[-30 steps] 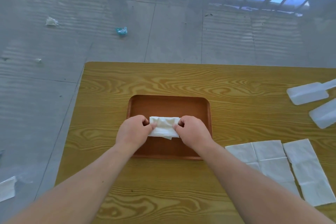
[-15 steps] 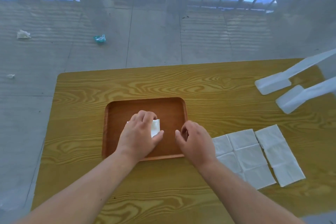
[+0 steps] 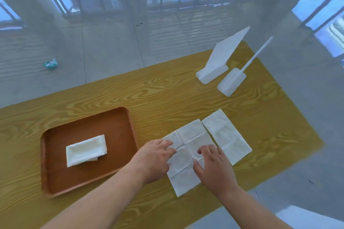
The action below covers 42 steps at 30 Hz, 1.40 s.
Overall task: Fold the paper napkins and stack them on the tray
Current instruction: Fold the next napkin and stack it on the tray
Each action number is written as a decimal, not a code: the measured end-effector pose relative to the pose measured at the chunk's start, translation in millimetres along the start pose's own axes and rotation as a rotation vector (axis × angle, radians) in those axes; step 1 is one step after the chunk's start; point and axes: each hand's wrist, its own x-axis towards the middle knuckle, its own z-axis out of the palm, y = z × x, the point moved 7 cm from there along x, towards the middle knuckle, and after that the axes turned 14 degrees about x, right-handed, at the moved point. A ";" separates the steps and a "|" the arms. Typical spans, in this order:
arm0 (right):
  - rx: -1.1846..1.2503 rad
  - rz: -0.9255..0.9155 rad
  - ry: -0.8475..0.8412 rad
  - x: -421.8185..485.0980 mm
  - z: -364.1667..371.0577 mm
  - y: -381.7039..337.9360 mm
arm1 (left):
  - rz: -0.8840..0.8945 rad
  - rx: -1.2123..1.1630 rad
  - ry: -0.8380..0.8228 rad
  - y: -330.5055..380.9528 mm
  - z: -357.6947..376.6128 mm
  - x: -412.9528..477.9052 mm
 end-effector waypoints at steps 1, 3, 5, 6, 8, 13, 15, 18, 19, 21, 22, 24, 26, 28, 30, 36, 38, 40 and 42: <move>-0.007 -0.031 -0.030 -2.8 1.3 2.3 | -0.008 0.011 -0.021 -2.0 2.7 2.0; -0.003 -0.074 -0.103 -6.4 5.0 4.8 | -0.025 0.040 -0.031 -6.1 3.7 3.0; 0.006 -0.097 -0.150 -6.0 7.9 6.1 | -0.050 0.070 -0.034 -8.5 1.5 1.8; 0.009 -0.103 -0.160 -4.3 8.6 6.4 | -0.063 0.080 -0.041 -8.6 -0.2 0.9; 0.011 -0.105 -0.163 1.6 8.6 6.8 | -0.071 0.111 -0.068 -6.0 -3.1 -0.2; -0.028 -0.130 -0.167 19.7 3.2 7.7 | -0.096 0.110 -0.103 -6.0 -13.1 -0.1; -0.047 -0.146 -0.171 24.4 -0.5 9.3 | -0.113 0.138 -0.024 -9.0 -18.7 1.3; -0.109 -0.157 -0.170 28.0 -6.2 13.8 | -0.114 0.099 0.092 -11.0 -24.8 6.8; -0.134 -0.159 -0.170 28.0 -7.8 15.5 | -0.109 0.078 0.102 -11.1 -25.6 9.4; -0.175 -0.150 -0.184 26.8 -8.8 20.2 | -0.112 0.061 0.099 -12.2 -24.0 14.2; -0.186 -0.142 -0.191 26.1 -8.8 23.1 | -0.122 0.063 0.094 -13.5 -22.8 15.8; -0.189 -0.131 -0.196 25.3 -8.3 27.6 | -0.138 0.084 0.085 -15.9 -21.0 17.8; -0.179 -0.130 -0.191 24.6 -7.5 29.5 | -0.144 0.113 0.081 -17.1 -20.9 19.1; -0.166 -0.114 -0.164 24.0 -7.7 30.9 | -0.158 0.118 0.081 -18.0 -21.4 19.6; -0.125 -0.052 -0.096 23.7 -11.7 34.6 | -0.237 0.085 0.100 -23.2 -22.8 16.8; 0.080 0.186 0.034 29.8 -20.0 48.4 | -0.534 -0.138 0.191 -47.3 -26.5 10.8; 0.131 0.208 0.050 36.4 -22.0 48.7 | -0.524 -0.213 0.218 -50.5 -28.6 17.5; 0.153 0.194 0.045 44.3 -23.9 46.5 | -0.439 -0.215 0.204 -48.3 -30.4 28.0; 0.130 0.163 0.002 51.5 -23.9 44.7 | -0.317 -0.119 0.131 -41.2 -30.7 37.1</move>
